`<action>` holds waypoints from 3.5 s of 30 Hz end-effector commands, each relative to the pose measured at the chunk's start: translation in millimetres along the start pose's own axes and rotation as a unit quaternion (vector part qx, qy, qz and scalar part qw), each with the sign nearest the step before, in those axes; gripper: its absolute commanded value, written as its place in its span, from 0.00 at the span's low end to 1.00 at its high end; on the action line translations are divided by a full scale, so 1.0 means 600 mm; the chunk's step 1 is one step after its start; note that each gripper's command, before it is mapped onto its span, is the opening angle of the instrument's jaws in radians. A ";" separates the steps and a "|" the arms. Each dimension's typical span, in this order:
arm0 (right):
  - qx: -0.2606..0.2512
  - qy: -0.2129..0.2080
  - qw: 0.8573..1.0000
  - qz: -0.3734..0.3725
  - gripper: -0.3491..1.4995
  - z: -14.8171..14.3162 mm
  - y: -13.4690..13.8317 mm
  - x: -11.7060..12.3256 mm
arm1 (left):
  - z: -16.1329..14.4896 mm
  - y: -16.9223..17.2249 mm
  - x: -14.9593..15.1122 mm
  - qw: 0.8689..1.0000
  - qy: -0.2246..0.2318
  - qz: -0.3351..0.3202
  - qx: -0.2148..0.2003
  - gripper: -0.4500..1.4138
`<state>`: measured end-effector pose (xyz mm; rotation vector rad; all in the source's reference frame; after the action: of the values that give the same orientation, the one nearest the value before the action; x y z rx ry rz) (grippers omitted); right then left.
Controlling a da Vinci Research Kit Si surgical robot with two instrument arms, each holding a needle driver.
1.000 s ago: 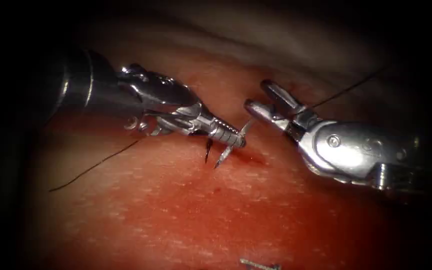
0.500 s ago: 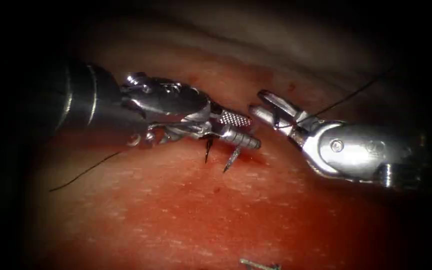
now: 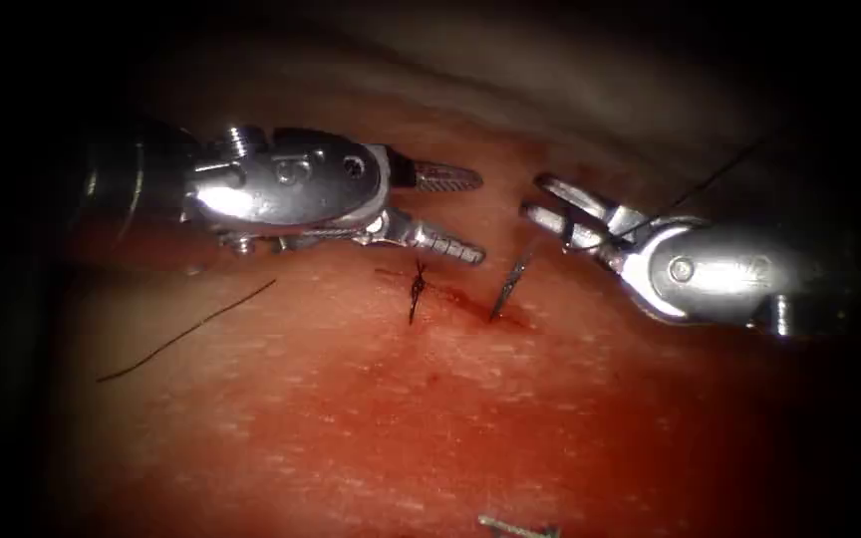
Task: Wound Closure
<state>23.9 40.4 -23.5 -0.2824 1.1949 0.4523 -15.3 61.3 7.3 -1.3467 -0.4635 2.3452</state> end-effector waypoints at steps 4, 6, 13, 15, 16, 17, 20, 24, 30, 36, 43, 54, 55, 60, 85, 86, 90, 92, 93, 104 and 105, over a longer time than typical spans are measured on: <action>-0.002 0.000 1.000 -0.029 0.00 0.0027 0.0017 -0.0018 | 0.0032 0.0024 -0.0050 0.998 -0.067 0.005 0.006 0.59; -0.003 0.002 0.999 -0.034 0.00 0.0033 0.0021 -0.0035 | 0.0040 0.0044 -0.0074 0.994 -0.087 0.049 -0.031 0.43; 0.002 0.010 0.999 -0.042 0.00 0.0042 0.0017 -0.0055 | 0.0063 0.0099 -0.0098 0.985 -0.140 0.090 -0.036 0.12; 0.003 0.011 0.999 -0.045 0.00 0.0044 0.0015 -0.0056 | 0.0085 0.0100 -0.0111 0.985 -0.143 0.089 -0.030 0.13; 0.003 0.011 0.999 -0.045 0.00 0.0044 0.0015 -0.0056 | 0.0085 0.0100 -0.0111 0.985 -0.143 0.089 -0.030 0.13; 0.005 0.013 0.999 -0.049 0.00 0.0046 0.0013 -0.0056 | 0.0101 0.0096 -0.0122 0.986 -0.145 0.080 -0.023 0.16; 0.005 0.014 0.999 -0.051 0.00 0.0049 0.0011 -0.0055 | 0.0113 0.0089 -0.0134 0.986 -0.146 0.073 -0.019 0.13; 0.009 0.018 0.998 -0.060 0.00 0.0056 0.0004 -0.0052 | 0.0123 0.0072 -0.0151 0.987 -0.148 0.055 -0.014 0.15; 0.007 0.021 0.997 -0.076 0.00 0.0064 -0.0002 -0.0069 | 0.0138 0.0059 -0.0178 0.987 -0.153 0.043 -0.008 0.20; 0.007 0.025 0.996 -0.085 0.00 0.0066 -0.0013 -0.0089 | 0.0143 0.0064 -0.0185 0.987 -0.158 0.038 -0.012 0.22; 0.006 0.024 0.995 -0.094 0.00 0.0069 -0.0019 -0.0103 | 0.0139 0.0066 -0.0184 0.987 -0.157 0.038 -0.015 0.23; 0.000 0.019 0.992 -0.124 0.00 0.0074 -0.0031 -0.0113 | 0.0136 0.0069 -0.0183 0.987 -0.157 0.037 -0.017 0.22; -0.001 0.019 0.992 -0.124 0.00 0.0077 -0.0035 -0.0113 | 0.0136 0.0069 -0.0183 0.987 -0.157 0.037 -0.017 0.22; -0.002 0.019 0.992 -0.125 0.00 0.0080 -0.0042 -0.0114 | 0.0136 0.0068 -0.0183 0.987 -0.157 0.037 -0.017 0.22; 0.009 0.027 0.979 -0.203 0.00 0.0061 -0.0178 -0.0196 | 0.0123 0.0050 -0.0192 0.987 -0.157 0.017 -0.019 0.23; 0.015 0.023 0.980 -0.196 0.00 0.0059 -0.0181 -0.0199 | 0.0122 0.0050 -0.0193 0.987 -0.157 0.017 -0.019 0.23; 0.033 0.006 0.989 -0.147 0.00 0.0052 -0.0189 -0.0210 | 0.0122 0.0049 -0.0193 0.987 -0.158 0.017 -0.020 0.22; 0.034 0.002 0.989 -0.144 0.00 0.0053 -0.0188 -0.0210 | 0.0122 0.0049 -0.0193 0.987 -0.158 0.017 -0.020 0.22; 0.045 -0.004 0.990 -0.130 0.00 0.0057 -0.0189 -0.0214 | 0.0122 0.0049 -0.0193 0.987 -0.160 0.018 -0.020 0.22; 0.076 -0.026 0.995 -0.059 0.00 0.0072 -0.0197 -0.0231 | 0.0121 0.0050 -0.0194 0.987 -0.161 0.018 -0.020 0.21; 0.081 -0.034 0.995 -0.039 0.00 0.0072 -0.0196 -0.0234 | 0.0121 0.0050 -0.0194 0.986 -0.163 0.018 -0.020 0.21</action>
<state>28.4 29.6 -9.7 -0.1832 1.1443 0.2871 -16.3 53.0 17.5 -0.9948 -0.5839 2.6095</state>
